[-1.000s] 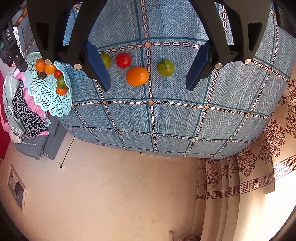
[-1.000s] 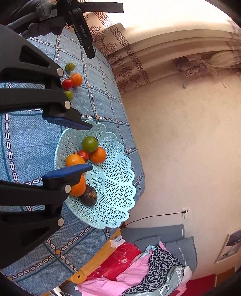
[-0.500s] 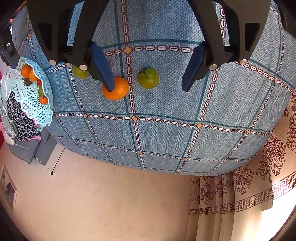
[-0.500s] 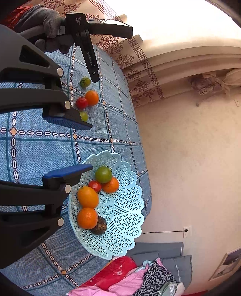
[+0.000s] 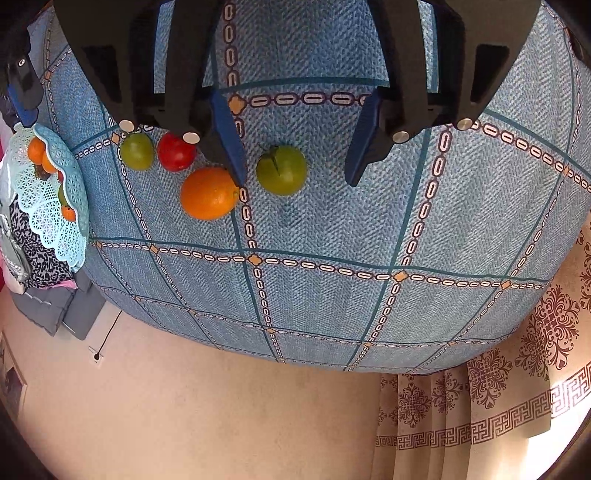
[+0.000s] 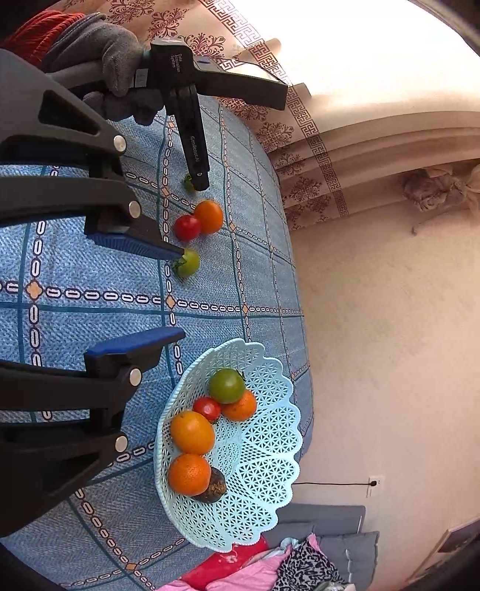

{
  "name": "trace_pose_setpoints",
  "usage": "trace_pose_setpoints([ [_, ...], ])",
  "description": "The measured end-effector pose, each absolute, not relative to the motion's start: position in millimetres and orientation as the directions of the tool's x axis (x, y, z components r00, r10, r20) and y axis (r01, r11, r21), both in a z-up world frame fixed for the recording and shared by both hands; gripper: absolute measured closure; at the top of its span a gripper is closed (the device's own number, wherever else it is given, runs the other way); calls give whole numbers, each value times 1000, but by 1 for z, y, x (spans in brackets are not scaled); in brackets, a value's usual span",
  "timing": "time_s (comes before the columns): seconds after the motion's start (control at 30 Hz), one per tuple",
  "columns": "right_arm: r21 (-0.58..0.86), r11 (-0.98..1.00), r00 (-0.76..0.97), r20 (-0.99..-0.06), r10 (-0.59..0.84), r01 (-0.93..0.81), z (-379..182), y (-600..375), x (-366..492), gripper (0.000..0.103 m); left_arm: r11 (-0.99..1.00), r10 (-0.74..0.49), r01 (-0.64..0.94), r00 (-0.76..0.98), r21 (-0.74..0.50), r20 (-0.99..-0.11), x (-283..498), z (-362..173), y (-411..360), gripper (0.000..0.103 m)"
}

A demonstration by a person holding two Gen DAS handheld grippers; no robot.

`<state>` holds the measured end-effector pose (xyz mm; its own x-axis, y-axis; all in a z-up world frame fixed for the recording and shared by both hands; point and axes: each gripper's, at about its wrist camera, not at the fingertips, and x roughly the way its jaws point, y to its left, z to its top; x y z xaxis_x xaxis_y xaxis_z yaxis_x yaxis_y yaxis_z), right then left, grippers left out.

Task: Organize fruits
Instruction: 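Grasp another large green lime with the left gripper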

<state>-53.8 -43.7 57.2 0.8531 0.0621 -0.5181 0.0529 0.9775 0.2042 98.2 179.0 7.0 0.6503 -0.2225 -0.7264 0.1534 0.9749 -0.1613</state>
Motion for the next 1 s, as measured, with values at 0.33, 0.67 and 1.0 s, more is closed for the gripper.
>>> trace_pose_setpoints([
  [0.33, 200, 979, 839, -539, 76, 40, 51, -40, -50, 65, 971, -237, 180, 625, -158, -744, 102, 4, 172, 74],
  [0.67, 220, 975, 803, -585, 117, 18, 40, -36, -42, 65, 967, -254, 185, 641, -176, -724, 91, 12, 174, 74],
  [1.0, 229, 972, 740, -644, 193, -54, 45, -27, -21, 65, 974, -225, 183, 717, -134, -659, 67, 38, 176, 74],
])
